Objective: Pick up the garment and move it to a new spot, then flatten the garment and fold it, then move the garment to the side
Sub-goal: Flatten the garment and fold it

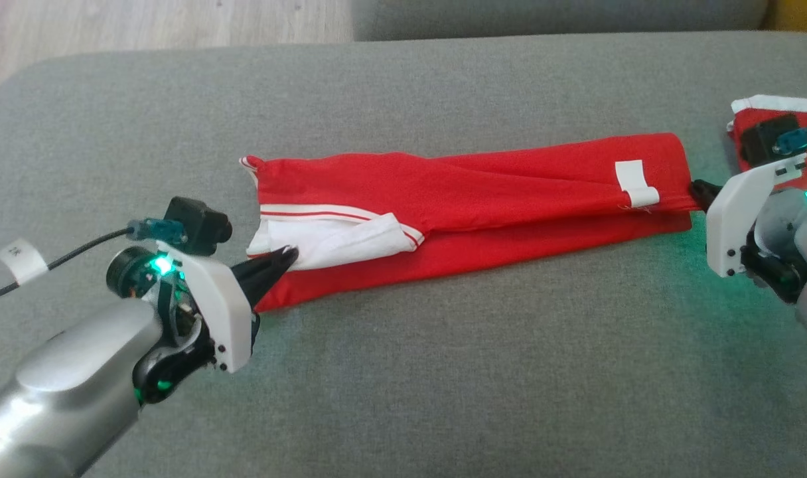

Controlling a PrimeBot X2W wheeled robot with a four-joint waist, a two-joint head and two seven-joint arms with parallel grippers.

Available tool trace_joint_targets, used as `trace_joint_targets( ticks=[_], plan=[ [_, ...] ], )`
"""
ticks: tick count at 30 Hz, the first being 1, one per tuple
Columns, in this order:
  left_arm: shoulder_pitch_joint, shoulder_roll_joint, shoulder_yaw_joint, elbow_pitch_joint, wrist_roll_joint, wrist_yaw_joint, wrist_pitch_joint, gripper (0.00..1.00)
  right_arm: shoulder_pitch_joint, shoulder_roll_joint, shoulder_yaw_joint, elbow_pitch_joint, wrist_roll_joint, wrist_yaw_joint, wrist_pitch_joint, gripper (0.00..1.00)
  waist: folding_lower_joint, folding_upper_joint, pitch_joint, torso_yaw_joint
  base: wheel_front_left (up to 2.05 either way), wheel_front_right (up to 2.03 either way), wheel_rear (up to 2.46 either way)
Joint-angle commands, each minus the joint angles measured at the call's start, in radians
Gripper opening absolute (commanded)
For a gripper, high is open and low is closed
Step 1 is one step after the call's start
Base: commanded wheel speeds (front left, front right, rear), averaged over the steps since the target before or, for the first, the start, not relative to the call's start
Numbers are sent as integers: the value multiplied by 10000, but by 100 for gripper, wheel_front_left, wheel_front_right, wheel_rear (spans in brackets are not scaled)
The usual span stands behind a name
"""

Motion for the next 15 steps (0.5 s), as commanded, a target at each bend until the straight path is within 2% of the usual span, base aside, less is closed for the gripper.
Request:
trace_joint_targets(
  ticks=[1,2,3,4,5,6,7,12,15],
  plan=[
    [-311,467,386,-176,-114,108,82,0,-54,-279,106,-134,176,-9,-43,0,1,-1,110,-31,0,0,0],
    [-314,458,359,-188,-122,114,144,0,-92,-284,143,-54,226,-9,-54,0,1,-1,163,-34,0,0,0],
    [-320,440,349,-189,-137,119,182,0,-140,-281,193,11,234,-9,-113,77,1,-1,214,-34,0,0,0],
    [-324,426,345,-169,-158,137,217,0,-181,-259,221,134,257,-9,-117,100,1,-1,256,-37,0,0,0],
    [-339,421,332,-149,-145,148,242,30,-209,-222,292,233,261,-9,-80,100,1,-1,286,-39,0,0,0],
    [-365,428,317,-128,-90,168,235,84,-241,-198,377,317,249,-9,-51,100,1,-1,300,-46,0,0,0],
    [-385,431,352,-86,-57,224,161,100,-276,-174,448,396,242,-9,-38,100,1,-1,304,-55,0,0,0],
    [-378,326,890,104,-195,554,-713,100,-550,127,43,835,879,-9,-153,100,1,-1,130,-212,0,0,0],
    [-395,287,1379,275,-130,864,-1711,100,-979,366,-402,825,1184,-9,-873,100,1,-1,-56,-363,0,0,0]
  ],
)
